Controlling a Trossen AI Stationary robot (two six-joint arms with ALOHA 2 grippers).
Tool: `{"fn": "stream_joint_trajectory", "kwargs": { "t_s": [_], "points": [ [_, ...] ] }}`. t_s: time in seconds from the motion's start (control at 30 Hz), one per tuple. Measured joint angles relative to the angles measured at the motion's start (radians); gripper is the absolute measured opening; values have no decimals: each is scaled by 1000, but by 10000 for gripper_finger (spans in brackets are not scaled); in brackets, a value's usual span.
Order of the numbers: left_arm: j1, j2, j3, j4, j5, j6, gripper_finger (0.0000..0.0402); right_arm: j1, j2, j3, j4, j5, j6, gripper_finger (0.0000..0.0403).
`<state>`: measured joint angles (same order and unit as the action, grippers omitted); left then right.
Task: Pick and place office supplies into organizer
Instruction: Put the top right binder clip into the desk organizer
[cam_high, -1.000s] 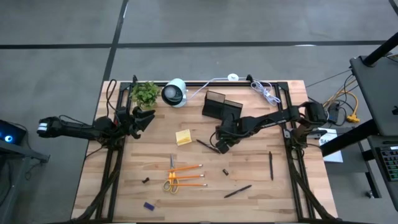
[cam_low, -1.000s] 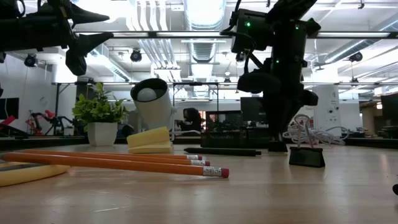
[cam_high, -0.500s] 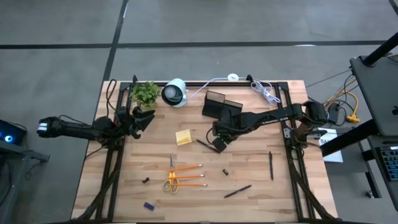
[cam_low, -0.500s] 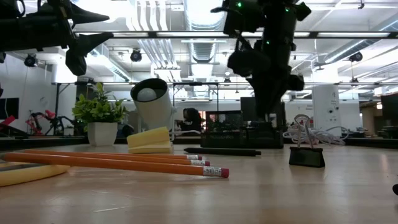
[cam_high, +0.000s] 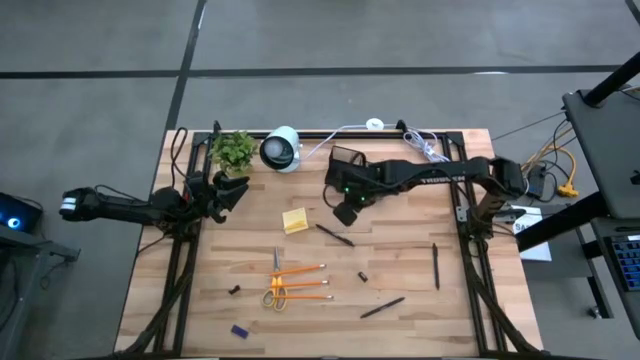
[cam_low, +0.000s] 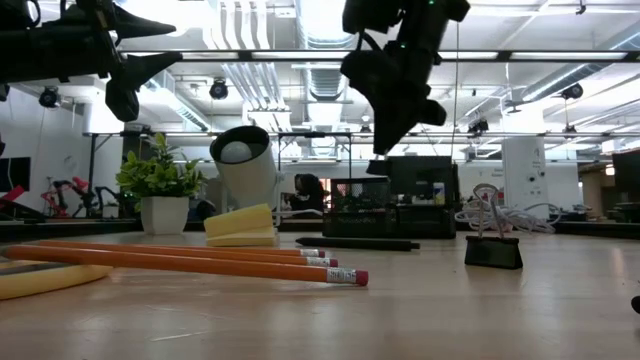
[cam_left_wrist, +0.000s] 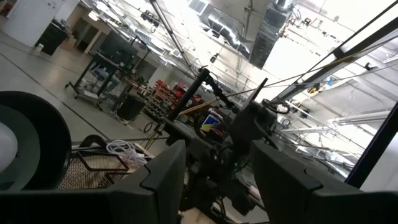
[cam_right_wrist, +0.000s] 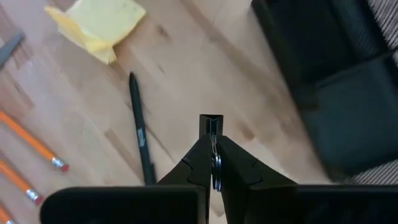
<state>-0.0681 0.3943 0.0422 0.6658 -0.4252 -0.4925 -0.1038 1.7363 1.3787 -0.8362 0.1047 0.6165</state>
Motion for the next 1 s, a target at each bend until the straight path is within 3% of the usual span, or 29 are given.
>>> {"fn": "stream_joint_trajectory", "kwargs": {
  "t_s": [1.0],
  "points": [
    [0,1,0,-1,0,0,167,-190,0,31,184,-12,-617,8]
  ]
}}
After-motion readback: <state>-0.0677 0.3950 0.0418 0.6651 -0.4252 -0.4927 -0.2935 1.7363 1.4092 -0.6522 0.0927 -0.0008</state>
